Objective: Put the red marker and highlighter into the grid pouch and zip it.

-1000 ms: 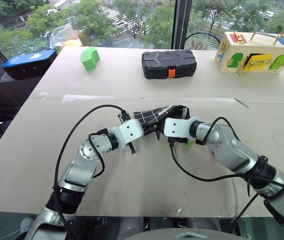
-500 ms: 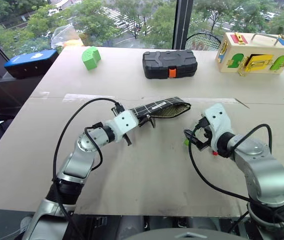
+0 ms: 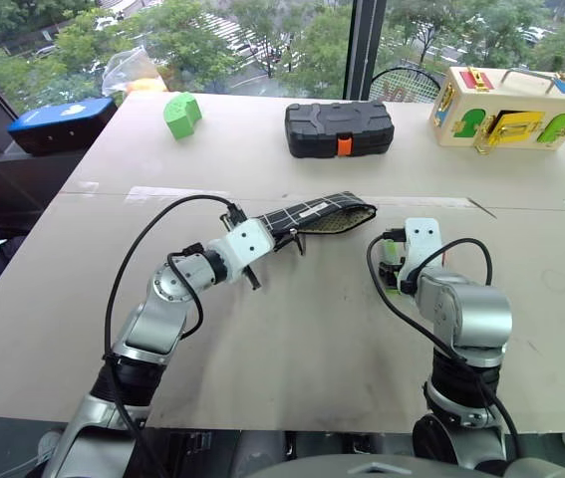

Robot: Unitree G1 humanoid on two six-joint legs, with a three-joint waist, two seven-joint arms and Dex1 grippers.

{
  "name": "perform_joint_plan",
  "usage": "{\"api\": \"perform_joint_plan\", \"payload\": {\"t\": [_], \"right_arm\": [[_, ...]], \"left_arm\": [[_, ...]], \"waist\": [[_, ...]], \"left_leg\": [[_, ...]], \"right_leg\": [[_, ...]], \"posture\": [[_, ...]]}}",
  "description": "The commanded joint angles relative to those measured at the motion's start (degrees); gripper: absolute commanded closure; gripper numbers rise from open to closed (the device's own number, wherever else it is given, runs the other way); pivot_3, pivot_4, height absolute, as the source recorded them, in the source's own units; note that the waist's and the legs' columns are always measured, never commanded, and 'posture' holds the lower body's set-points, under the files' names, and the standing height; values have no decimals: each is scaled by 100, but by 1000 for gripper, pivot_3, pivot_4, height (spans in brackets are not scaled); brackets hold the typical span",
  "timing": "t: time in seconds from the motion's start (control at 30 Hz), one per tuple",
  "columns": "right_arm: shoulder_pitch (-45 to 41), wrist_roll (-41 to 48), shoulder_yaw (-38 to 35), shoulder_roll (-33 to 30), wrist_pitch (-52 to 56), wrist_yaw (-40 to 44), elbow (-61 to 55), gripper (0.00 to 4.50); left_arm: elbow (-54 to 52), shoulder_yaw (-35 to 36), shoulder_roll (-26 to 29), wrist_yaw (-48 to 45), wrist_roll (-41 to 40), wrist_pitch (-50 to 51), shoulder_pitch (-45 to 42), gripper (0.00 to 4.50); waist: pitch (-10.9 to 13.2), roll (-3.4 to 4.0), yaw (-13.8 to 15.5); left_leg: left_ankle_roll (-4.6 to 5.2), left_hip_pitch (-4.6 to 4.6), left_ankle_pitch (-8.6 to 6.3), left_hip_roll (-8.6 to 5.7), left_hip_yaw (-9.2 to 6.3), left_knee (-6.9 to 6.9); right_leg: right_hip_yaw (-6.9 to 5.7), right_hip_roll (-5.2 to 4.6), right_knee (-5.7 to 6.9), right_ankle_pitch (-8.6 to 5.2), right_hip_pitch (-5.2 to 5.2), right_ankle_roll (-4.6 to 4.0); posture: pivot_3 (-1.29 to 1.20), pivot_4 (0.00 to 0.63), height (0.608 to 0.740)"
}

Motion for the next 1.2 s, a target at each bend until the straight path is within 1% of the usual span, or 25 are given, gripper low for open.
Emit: {"api": "perform_joint_plan", "payload": {"t": [0.03,0.07,0.17,0.23,0.27,0.33,0.37,0.4,0.47,0.63,0.8,0.87,1.0,1.07,1.1,1.17,1.2], "right_arm": [[84,135,89,5,145,8,40,3301],[117,205,172,-172,145,95,-48,3755],[204,585,336,-873,145,537,-513,3755],[226,1286,252,-1489,145,1282,-961,3755],[243,1553,225,-1704,145,1528,-1085,3755],[183,2383,92,-2495,145,2309,-1430,3755],[108,2732,29,-2833,145,2574,-1498,3755],[-3,3043,7,-3149,145,2776,-1513,3755],[-203,3432,28,-3486,145,2850,-1391,3755],[-817,3900,521,-3814,145,2660,-759,3755],[-1512,3961,960,-3751,145,2435,84,3755],[-1785,3939,1098,-3679,145,2379,437,3755],[-2266,3950,1486,-3538,22,2450,1023,3755],[-2415,3930,1678,-3547,-312,2589,1403,2723],[-2427,3962,1738,-3590,-411,2683,1492,2382],[-2402,3999,1759,-3707,-478,2765,1516,1285],[-2380,4008,1734,-3786,-493,2787,1457,1026]], "left_arm": [[-358,101,26,47,-13,17,9,4500],[-387,98,17,52,-19,34,24,4500],[-442,88,-12,53,-47,62,59,4500],[-436,81,-18,32,-70,38,83,4500],[-430,77,-18,26,-72,28,88,4500],[-389,38,2,-36,-72,-83,58,4500],[-362,15,15,-68,-62,-146,38,4500],[-337,-6,25,-98,-57,-215,20,4500],[-286,-30,31,-141,-52,-335,-8,4500],[-316,-121,14,-200,-32,-567,-7,4500],[-486,-295,71,-301,45,-1052,117,4500],[-493,-405,133,-324,199,-1357,177,4500],[-452,-555,134,-292,387,-1688,253,4500],[-452,-553,74,-267,368,-1652,284,4500],[-461,-534,43,-247,336,-1588,297,4500],[-498,-452,-23,-218,226,-1336,324,4500],[-514,-397,-53,-207,168,-1186,335,4500]], "waist": [[1,1,-3],[1,2,-4],[4,7,7],[8,10,3],[10,13,2],[19,22,2],[20,23,2],[20,22,4],[20,22,-11],[21,23,-5],[21,23,10],[21,23,15],[21,24,10],[21,23,8],[21,24,14],[21,23,23],[21,24,23]], "left_leg": [[0,1,0,2,0,0],[0,1,0,3,-1,-1],[-1,0,0,4,-2,-2],[0,-2,0,2,-1,-2],[0,-3,0,1,-1,-3],[1,-3,-1,1,0,-3],[4,-3,-2,2,-1,-3],[12,-1,-7,2,-2,-5],[26,0,-15,4,-5,-6],[28,2,-16,9,-7,-7],[25,-2,-13,5,-3,-3],[24,-3,-13,5,-2,-3],[19,-3,-10,5,-1,-3],[21,-3,-11,6,0,-3],[23,-3,-12,6,-1,-3],[23,-4,-12,6,-1,-3],[23,-6,-12,6,-1,-2]], "right_leg": [[0,1,1,0,0,0],[0,2,2,0,0,0],[-1,3,2,0,-1,0],[0,1,-3,0,-1,0],[1,1,-5,0,-2,0],[3,2,-6,0,-2,0],[2,2,-7,0,-2,0],[2,3,-8,0,-2,0],[0,4,-7,0,-2,-1],[-1,9,-5,0,-2,-3],[0,5,-5,1,-3,-3],[-1,4,-5,2,-3,-3],[-3,4,-6,2,-3,-3],[-3,4,-5,2,-3,-3],[-3,4,-5,2,-3,-2],[-5,3,-6,1,-3,-2],[-6,2,-6,2,-3,-2]], "posture": [[0,150,740],[0,150,740],[0,150,740],[0,150,740],[0,150,740],[0,150,740],[0,150,740],[0,150,740],[0,150,740],[0,150,740],[0,150,740],[0,150,740],[0,150,740],[0,150,740],[0,150,740],[0,150,740],[0,150,740]]}}
